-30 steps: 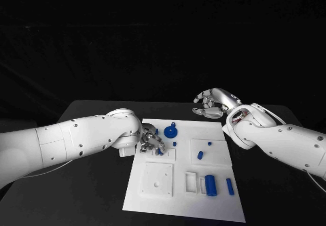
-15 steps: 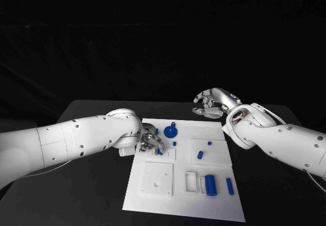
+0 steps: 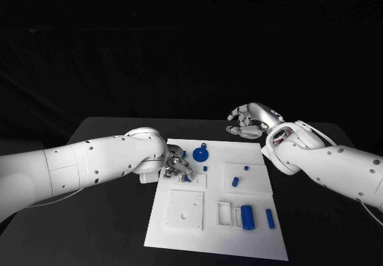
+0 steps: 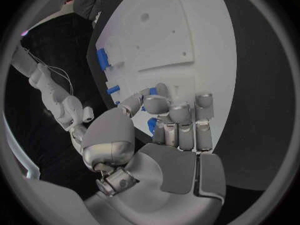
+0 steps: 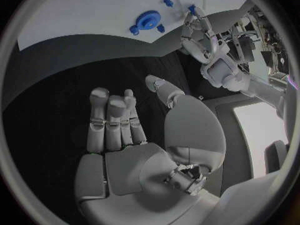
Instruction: Assemble the parts on the task board
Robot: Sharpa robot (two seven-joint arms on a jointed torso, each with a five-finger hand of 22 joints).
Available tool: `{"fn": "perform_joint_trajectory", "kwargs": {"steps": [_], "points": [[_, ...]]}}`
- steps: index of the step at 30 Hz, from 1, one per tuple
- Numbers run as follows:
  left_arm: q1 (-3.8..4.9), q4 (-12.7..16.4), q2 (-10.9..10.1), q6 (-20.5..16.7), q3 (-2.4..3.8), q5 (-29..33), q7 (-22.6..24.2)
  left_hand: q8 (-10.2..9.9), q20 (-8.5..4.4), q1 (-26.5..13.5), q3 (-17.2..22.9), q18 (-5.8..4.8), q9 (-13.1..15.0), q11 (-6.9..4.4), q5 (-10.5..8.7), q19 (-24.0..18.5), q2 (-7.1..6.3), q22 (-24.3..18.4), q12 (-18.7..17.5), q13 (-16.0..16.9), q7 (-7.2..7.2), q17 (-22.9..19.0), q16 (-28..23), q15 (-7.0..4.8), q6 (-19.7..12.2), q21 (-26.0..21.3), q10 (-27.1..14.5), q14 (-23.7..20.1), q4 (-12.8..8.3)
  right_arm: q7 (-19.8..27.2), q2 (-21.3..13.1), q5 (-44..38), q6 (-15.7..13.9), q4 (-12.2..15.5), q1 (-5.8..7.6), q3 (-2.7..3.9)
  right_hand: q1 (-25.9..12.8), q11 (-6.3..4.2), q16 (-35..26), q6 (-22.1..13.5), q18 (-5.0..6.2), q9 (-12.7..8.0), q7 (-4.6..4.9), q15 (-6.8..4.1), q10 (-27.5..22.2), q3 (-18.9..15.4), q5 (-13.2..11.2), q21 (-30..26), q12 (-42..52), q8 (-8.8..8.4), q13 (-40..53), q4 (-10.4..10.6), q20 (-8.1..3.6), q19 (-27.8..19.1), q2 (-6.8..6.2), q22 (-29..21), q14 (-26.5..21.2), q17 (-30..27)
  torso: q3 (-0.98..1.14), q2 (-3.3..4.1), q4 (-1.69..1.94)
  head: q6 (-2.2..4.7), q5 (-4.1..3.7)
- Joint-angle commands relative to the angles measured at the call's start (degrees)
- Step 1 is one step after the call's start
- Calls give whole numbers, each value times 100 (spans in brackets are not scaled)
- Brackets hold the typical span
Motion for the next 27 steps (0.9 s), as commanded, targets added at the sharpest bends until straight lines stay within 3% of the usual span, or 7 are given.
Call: {"fn": "perform_joint_trajectory", "kwargs": {"steps": [1,27], "points": [[13,4,9,132,-21,-32,34,-13,-799,244,412,98,10,-194,27,-6,304,46,26,9,-199,9,29,-108,360,-1,-348,-72,-417,14,4,-50,57,7,2,2,22,-31,33,-4,173,10,55,-6,10,-17,20,-15,39,27,-6,3,-27,-6,47,100,20,-8,-2,2,-3,-8,-2],[12,-48,53,131,-43,-184,42,-21,-799,230,407,97,21,-195,19,0,309,45,31,14,-200,8,33,-112,364,1,-351,-74,-408,16,19,-50,63,7,2,2,22,-32,34,-3,173,11,54,-7,10,-17,20,-16,42,28,-12,4,-28,-4,50,100,21,-9,-1,1,-2,-9,0]]}}
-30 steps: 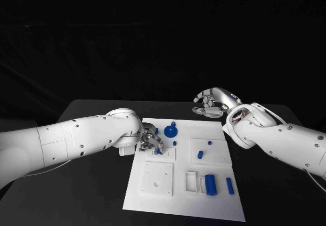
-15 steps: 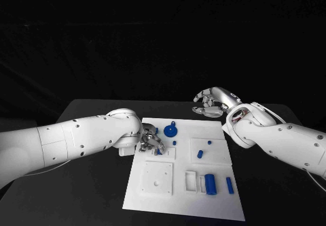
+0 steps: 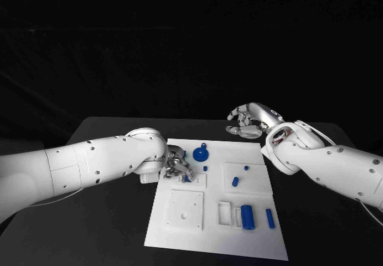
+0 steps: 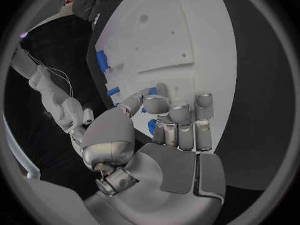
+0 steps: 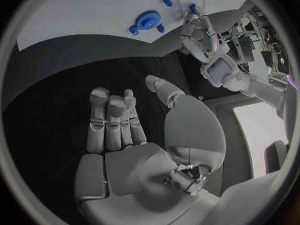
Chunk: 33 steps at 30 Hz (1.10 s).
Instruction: Assemble the parts on the task board
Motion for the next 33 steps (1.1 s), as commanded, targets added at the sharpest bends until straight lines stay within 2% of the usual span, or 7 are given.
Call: {"fn": "perform_joint_trajectory", "kwargs": {"steps": [1,9,20,26,30,32,33], "points": [[8,-28,28,78,-26,-132,-3,-3,-800,226,413,97,-11,-194,-1,2,308,45,32,6,-200,5,33,-111,364,1,-352,-75,-396,17,3,-51,59,14,2,2,22,-32,34,-13,173,7,42,-7,10,-17,20,-16,20,28,-7,4,-30,-2,50,100,21,-7,-1,5,-3,-9,-3],[-4,-74,76,56,-76,-257,21,-46,-802,169,378,99,17,-187,-272,5,258,36,47,17,-196,-6,36,-121,392,-7,-357,-87,-280,18,1,-52,60,18,2,2,22,-32,34,-14,173,7,42,-7,9,-18,20,-16,21,28,-9,3,-30,-2,48,100,21,-7,-1,5,-6,-17,-13],[-7,-77,79,77,-81,-258,44,-78,-802,110,351,99,28,-187,-378,9,214,32,58,25,-198,-11,46,-121,428,-10,-356,-84,-138,17,-1,-52,64,20,2,2,22,-32,34,-14,173,7,42,-7,8,-19,21,-17,22,27,-12,3,-30,-2,48,101,21,-8,5,2,-1,-25,-29],[-7,-67,80,82,-82,-255,49,-109,-807,91,336,106,39,-191,-606,5,145,33,67,33,-202,-16,54,-123,454,-10,-360,-84,-42,15,-9,-52,62,21,2,2,21,-32,33,-15,173,7,42,-7,8,-19,21,-17,23,27,-14,3,-30,-2,47,101,20,-8,5,0,-1,-28,-31],[-7,-66,79,58,-83,-255,49,-148,-811,66,312,115,57,-193,-1042,4,-5,32,70,36,-206,-25,58,-126,474,-12,-363,-86,111,18,-8,-52,61,25,2,2,20,-32,33,-15,173,7,42,-7,8,-20,21,-18,23,27,-14,3,-30,-3,46,100,20,-8,5,2,0,-25,-32],[-7,-68,76,52,-83,-255,50,-169,-813,44,288,121,70,-193,-1479,3,-117,28,70,36,-210,-30,61,-128,482,-17,-366,-87,222,18,-10,-52,60,25,2,2,20,-32,33,-16,173,7,42,-7,7,-21,21,-18,23,27,-15,3,-30,-3,45,100,20,-9,6,2,-1,-22,-32],[-7,-69,73,38,-83,-255,54,-177,-813,38,284,123,74,-196,-1578,1,-151,27,70,36,-209,-32,62,-130,486,-19,-366,-88,262,18,-11,-52,60,23,2,2,20,-32,33,-16,173,7,42,-7,7,-21,21,-18,23,27,-15,3,-30,-3,45,100,20,-9,6,2,-1,-22,-32]]}}
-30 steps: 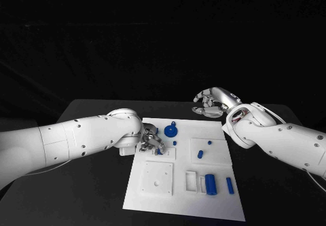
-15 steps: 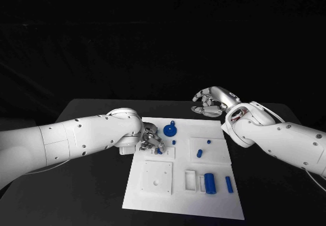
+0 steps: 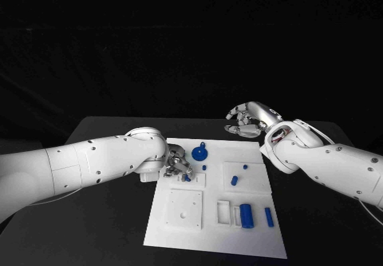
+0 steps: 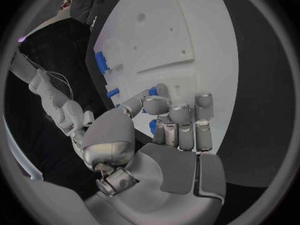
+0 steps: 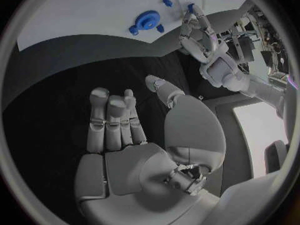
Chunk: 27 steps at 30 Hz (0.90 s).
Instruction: Assemble the parts on the task board
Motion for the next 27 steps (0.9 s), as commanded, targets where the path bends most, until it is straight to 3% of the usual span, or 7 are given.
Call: {"fn": "perform_joint_trajectory", "kwargs": {"steps": [1,3,11,25,27], "points": [[-26,-11,1,31,-34,-105,-49,-32,-813,-33,-27,72,14,-196,-268,1,-118,24,21,5,-209,-8,20,-132,487,-20,-366,-87,116,19,-4,-51,56,10,2,2,19,-32,33,-14,173,8,44,-7,7,-21,22,-18,24,27,-5,3,-39,6,45,101,20,-9,2,1,0,5,-2],[-26,-13,-4,15,-34,-102,-45,-46,-813,-54,-43,76,24,-197,-452,-3,-167,24,23,5,-210,-11,23,-133,492,-23,-366,-89,190,19,-5,-51,53,11,2,2,19,-32,33,-15,173,8,44,-7,7,-21,22,-18,24,26,-6,3,-39,6,45,101,20,-9,2,0,-1,5,0],[-26,-12,-9,-5,-34,-102,-40,-72,-815,-92,-68,84,43,-199,-705,-6,-319,25,23,4,-212,-17,26,-137,502,-25,-368,-93,306,17,-9,-52,52,11,2,2,18,-31,33,-16,173,8,44,-7,6,-22,24,-19,24,26,-8,3,-39,6,43,101,20,-10,-2,1,1,6,-3],[-31,-11,-24,-58,-33,-105,-36,-81,-814,-116,-97,86,54,-198,-754,-5,-391,25,22,3,-210,-18,29,-138,504,-25,-369,-96,354,18,-11,-52,50,12,2,2,16,-31,33,-17,173,8,44,-7,6,-24,27,-20,26,25,-11,5,-38,6,44,101,20,-11,-5,1,2,12,-1],[-32,-7,-32,-85,-33,-114,-35,-84,-813,-146,-127,88,66,-196,-770,-2,-452,26,23,5,-208,-17,33,-138,504,-21,-370,-100,396,19,-11,-52,47,13,2,2,16,-31,33,-17,173,8,44,-7,6,-25,27,-20,27,26,-12,5,-38,6,44,101,20,-11,-6,2,2,13,-2]]}}
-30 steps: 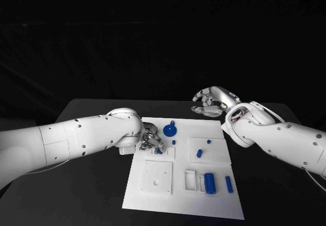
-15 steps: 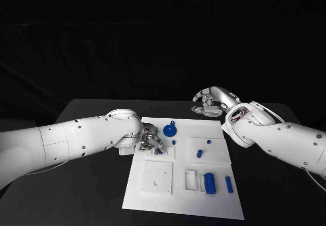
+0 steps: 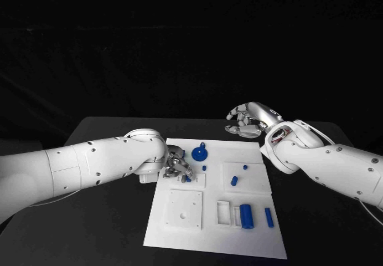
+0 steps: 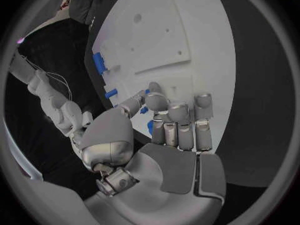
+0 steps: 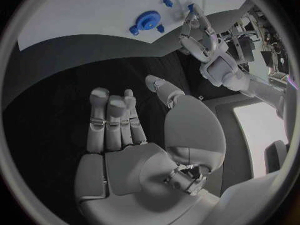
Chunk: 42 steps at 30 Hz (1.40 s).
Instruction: Assemble the parts on the task board
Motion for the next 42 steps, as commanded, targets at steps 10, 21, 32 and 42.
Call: {"fn": "perform_joint_trajectory", "kwargs": {"steps": [10,21,32,42], "points": [[-18,75,-130,-152,-4,-98,-3,-30,-809,-325,-751,74,116,-30,-32,-73,-15,45,34,31,28,9,67,-31,-34,-9,-15,-55,-27,22,-4,-52,37,4,2,2,14,-31,33,-4,173,9,52,-7,6,-26,29,-20,28,25,-9,6,-40,7,44,97,20,-7,-3,0,-1,16,-8],[-17,228,-284,-258,79,11,30,-55,-817,-452,-935,98,125,-39,-36,-84,-115,23,22,29,19,2,57,-49,-38,-36,-25,-68,-13,25,-4,-52,32,-9,2,2,14,-31,33,-9,173,8,53,-7,5,-26,35,-21,29,23,-12,6,-40,8,44,97,20,-7,-6,0,0,45,-25],[-12,297,-497,-547,521,240,68,-134,-811,-310,-916,111,113,-23,-33,-100,-116,3,-69,-15,41,-45,-31,-63,-123,-64,-76,-128,-70,27,-16,-53,34,-9,2,2,12,-30,33,-14,173,7,54,-6,5,-27,40,-22,30,20,-14,7,-40,8,43,97,20,-8,1,-5,7,79,-15],[64,-59,-530,-676,632,239,156,-502,-719,-54,-919,15,-77,155,5,-317,9,-107,-407,-167,236,-222,-386,101,-651,-309,-367,-371,-258,33,-37,-52,34,-35,2,2,11,-29,33,-18,173,6,55,-5,5,-28,45,-22,32,18,-16,8,-40,9,42,97,20,-8,6,-4,1,173,-30]]}}
